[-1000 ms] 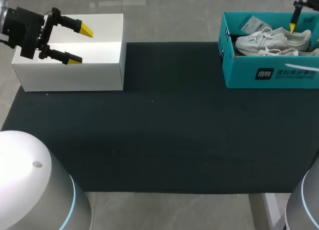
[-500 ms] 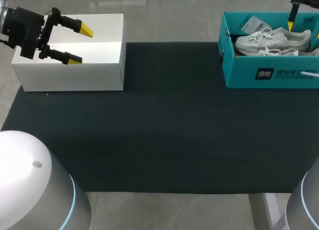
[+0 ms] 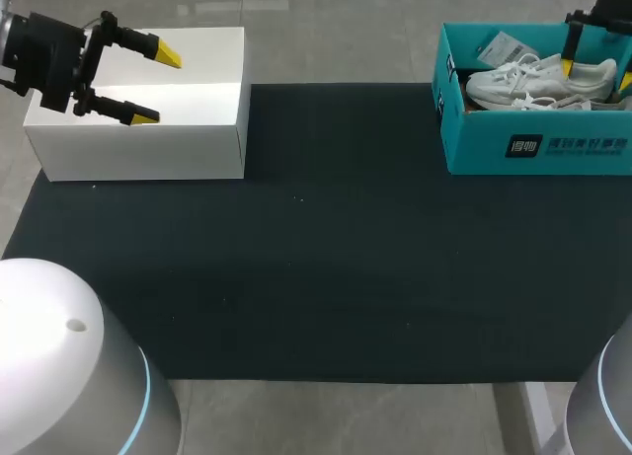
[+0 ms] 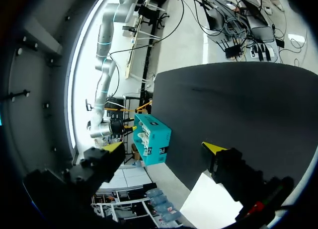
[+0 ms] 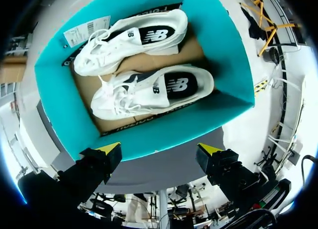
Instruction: Take the shoe out of the shoebox, open the shoe tongue, remove and reinsert the insole, then place the shoe into the shoebox
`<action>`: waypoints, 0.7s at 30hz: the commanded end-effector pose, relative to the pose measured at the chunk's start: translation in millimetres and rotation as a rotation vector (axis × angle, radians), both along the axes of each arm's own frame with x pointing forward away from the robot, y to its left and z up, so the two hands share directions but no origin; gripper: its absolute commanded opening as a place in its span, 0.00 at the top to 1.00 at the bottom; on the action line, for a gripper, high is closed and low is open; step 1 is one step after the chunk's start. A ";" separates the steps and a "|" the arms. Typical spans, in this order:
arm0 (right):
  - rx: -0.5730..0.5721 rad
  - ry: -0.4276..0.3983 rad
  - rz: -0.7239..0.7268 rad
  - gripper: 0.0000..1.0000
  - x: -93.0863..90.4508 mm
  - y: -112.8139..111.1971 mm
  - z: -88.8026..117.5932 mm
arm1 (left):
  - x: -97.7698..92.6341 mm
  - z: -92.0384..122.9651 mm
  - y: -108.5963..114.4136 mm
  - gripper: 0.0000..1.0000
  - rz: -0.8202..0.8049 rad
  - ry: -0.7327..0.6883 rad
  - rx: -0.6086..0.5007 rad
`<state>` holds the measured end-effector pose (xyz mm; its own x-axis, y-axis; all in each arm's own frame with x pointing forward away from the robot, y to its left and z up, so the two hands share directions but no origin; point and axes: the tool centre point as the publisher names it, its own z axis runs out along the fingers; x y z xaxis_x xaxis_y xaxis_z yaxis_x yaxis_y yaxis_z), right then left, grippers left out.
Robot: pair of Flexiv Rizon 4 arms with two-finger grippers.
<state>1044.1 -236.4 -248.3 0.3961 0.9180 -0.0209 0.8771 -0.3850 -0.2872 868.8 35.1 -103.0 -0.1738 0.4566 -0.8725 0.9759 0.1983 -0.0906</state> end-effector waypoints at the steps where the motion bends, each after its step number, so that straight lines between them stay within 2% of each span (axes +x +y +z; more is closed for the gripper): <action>1: -0.120 -0.267 0.031 0.00 -13.4 5.7 -14.3 | 14.0 4.2 -13.1 0.00 0.255 0.152 0.022; 9: -0.228 -0.284 0.093 0.00 -33.9 22.8 -22.6 | 54.2 12.4 -27.9 0.00 0.723 0.495 -0.168; 14: -0.248 -0.289 0.094 0.00 -50.8 27.8 -17.5 | 79.7 6.5 -25.5 0.00 0.997 0.573 -0.311; 17: -0.243 -0.310 0.086 0.00 -60.9 27.5 -13.3 | 91.6 6.0 -24.5 0.00 1.074 0.600 -0.358; 21: -0.249 -0.355 0.081 0.00 -72.6 28.0 -7.8 | 97.2 8.2 -25.7 0.00 1.116 0.639 -0.405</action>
